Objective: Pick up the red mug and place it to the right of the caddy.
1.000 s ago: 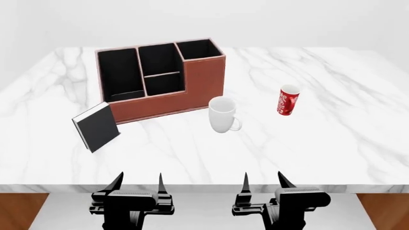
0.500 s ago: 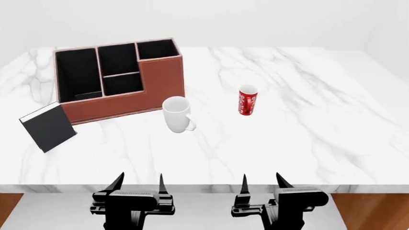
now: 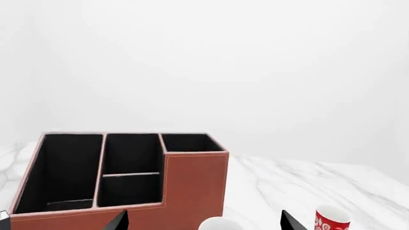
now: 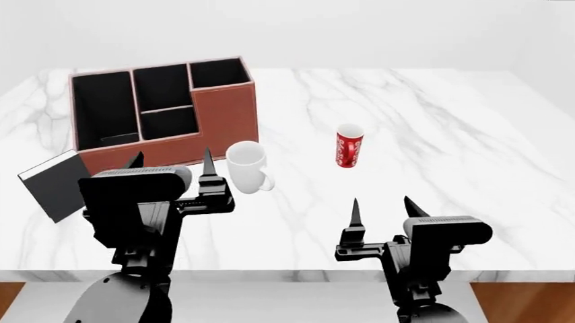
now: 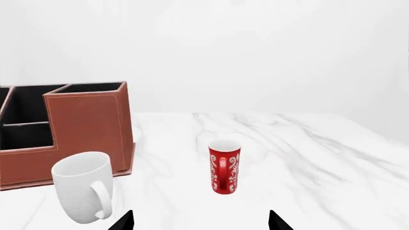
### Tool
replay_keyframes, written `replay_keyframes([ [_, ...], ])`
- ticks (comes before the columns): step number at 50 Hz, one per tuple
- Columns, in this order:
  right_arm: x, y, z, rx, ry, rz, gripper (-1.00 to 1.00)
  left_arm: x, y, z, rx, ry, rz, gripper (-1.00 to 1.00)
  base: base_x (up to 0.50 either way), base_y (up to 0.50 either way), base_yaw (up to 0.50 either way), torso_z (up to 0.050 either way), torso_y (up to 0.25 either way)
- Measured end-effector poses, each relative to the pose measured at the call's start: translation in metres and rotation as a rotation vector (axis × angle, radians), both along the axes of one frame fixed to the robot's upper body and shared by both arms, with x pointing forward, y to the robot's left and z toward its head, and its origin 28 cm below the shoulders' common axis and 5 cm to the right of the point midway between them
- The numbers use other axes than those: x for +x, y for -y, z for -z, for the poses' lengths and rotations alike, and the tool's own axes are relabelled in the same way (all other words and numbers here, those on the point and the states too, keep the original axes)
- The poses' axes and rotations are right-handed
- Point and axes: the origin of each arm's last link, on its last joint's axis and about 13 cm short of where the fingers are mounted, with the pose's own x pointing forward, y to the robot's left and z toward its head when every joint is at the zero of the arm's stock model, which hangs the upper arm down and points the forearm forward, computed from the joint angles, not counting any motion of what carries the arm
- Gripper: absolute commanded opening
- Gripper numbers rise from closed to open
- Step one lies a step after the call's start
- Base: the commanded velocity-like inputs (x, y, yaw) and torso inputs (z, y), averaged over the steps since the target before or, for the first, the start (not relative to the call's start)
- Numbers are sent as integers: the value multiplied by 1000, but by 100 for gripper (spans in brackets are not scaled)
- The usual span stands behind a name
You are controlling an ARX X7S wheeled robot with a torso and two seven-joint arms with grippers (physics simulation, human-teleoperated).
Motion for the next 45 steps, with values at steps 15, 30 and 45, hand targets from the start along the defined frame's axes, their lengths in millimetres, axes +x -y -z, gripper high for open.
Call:
replay_keyframes([
  [15,-7,0,-20,-7,70,-4,100,-6,-1,-22,-6,39,19,100,500,0,0,0,0],
  [30,-9,-1,-24,-13,77,-15,100,-7,-2,-26,-1,47,27,100,500,0,0,0,1],
  [45,-9,-1,-23,-13,73,-22,100,-7,-3,-27,2,52,25,100,500,0,0,0,1],
])
